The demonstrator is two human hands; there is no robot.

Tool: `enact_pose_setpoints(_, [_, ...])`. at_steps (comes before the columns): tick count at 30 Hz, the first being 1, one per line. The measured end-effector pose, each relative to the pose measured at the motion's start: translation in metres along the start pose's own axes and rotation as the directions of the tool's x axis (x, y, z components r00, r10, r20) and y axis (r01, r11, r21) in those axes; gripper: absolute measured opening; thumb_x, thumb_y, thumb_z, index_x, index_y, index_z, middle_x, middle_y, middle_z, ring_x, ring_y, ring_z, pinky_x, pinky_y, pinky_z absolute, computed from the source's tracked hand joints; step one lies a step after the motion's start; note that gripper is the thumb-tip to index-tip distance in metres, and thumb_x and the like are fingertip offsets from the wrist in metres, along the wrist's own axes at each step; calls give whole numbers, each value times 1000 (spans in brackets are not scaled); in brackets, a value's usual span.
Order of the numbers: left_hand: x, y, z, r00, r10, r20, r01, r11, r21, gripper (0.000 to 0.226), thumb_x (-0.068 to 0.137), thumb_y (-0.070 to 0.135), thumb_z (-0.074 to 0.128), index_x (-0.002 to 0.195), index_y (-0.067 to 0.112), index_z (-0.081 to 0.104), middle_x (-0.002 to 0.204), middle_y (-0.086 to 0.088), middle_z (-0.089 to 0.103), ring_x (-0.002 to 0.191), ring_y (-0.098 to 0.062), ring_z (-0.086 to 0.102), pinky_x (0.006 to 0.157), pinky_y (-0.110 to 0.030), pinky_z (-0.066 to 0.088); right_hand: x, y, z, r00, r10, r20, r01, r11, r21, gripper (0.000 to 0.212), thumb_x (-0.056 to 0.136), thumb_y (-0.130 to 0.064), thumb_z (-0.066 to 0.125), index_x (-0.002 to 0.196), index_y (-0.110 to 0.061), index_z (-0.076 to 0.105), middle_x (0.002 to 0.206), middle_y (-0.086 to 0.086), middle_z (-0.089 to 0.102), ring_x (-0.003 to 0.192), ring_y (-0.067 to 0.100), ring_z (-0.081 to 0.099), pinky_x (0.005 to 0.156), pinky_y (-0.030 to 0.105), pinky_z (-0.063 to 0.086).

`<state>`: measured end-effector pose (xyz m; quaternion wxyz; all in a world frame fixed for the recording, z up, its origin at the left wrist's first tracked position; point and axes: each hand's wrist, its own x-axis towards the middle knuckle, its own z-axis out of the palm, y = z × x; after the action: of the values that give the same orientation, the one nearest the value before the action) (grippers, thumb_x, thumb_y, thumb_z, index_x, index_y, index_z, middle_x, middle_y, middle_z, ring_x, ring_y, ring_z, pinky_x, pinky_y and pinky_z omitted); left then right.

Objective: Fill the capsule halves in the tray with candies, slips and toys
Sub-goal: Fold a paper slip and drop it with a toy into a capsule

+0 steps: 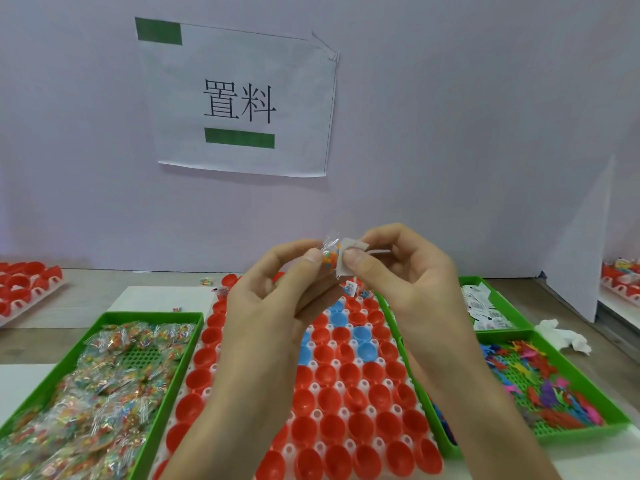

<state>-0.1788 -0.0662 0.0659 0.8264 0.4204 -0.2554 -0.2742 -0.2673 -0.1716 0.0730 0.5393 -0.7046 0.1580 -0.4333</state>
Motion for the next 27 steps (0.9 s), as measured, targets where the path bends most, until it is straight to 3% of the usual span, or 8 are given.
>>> enact_pose_setpoints(6, [-2,-2,2,994,85,66,-94,985,147,34,64,37,80,97,28,79,97,-5,79,94,-21,76,81,-23,59,-1,4,7,1000,8,1,-8,998,70,20,83,-33,72,87,-16,62,86,3,70,77,10,67,70,22,54])
enact_pose_setpoints(12, [2,1,-1,996,85,-19,-82,989,121,33,54,37,80,86,27,82,87,-7,79,81,-19,77,69,-19,59,15,-7,-36,926,135,351,-80,983,-167,24,86,-49,63,89,-26,72,88,-5,74,85,9,69,78,23,54])
enact_pose_setpoints(14, [2,2,-1,997,82,10,-83,986,145,34,56,40,78,87,28,81,87,-7,79,83,-21,77,69,-20,59,23,-2,-64,931,210,297,-62,896,-439,20,86,-50,66,85,-31,75,85,-9,75,79,3,68,75,23,51])
enact_pose_setpoints(17, [1,2,0,997,65,29,-69,982,173,35,59,40,76,91,27,80,89,-7,79,85,-23,77,71,-21,59,31,28,-110,907,413,78,-190,568,-801,10,84,-41,76,80,-32,76,82,-13,74,77,1,67,71,25,48])
enact_pose_setpoints(20, [0,-2,2,999,46,27,-50,982,184,31,64,35,74,91,21,81,89,-6,79,83,-23,77,69,-21,60,29,65,-143,709,705,-29,-372,339,-864,10,80,-25,83,87,-22,76,90,-4,72,84,12,67,82,33,53])
enact_pose_setpoints(22, [-1,-3,4,999,40,37,-46,982,181,30,68,31,73,95,20,78,89,-7,79,82,-23,78,67,-20,59,26,80,-151,634,772,-33,-391,283,-876,16,79,-14,84,91,-19,74,90,-1,70,81,14,65,74,30,51])
enact_pose_setpoints(24, [-1,-4,5,998,38,41,-45,982,185,30,67,31,73,95,20,78,89,-6,79,82,-22,78,67,-20,59,26,89,-153,649,760,-34,-383,287,-878,15,80,-5,80,86,-18,74,85,-2,71,76,13,66,63,24,46])
enact_pose_setpoints(27, [-2,-3,5,998,43,34,-49,980,195,31,65,33,73,93,22,78,89,-5,79,82,-22,78,67,-19,59,29,97,-146,670,742,-21,-384,323,-865,14,83,-3,76,81,-16,76,78,-3,75,73,9,70,67,25,50])
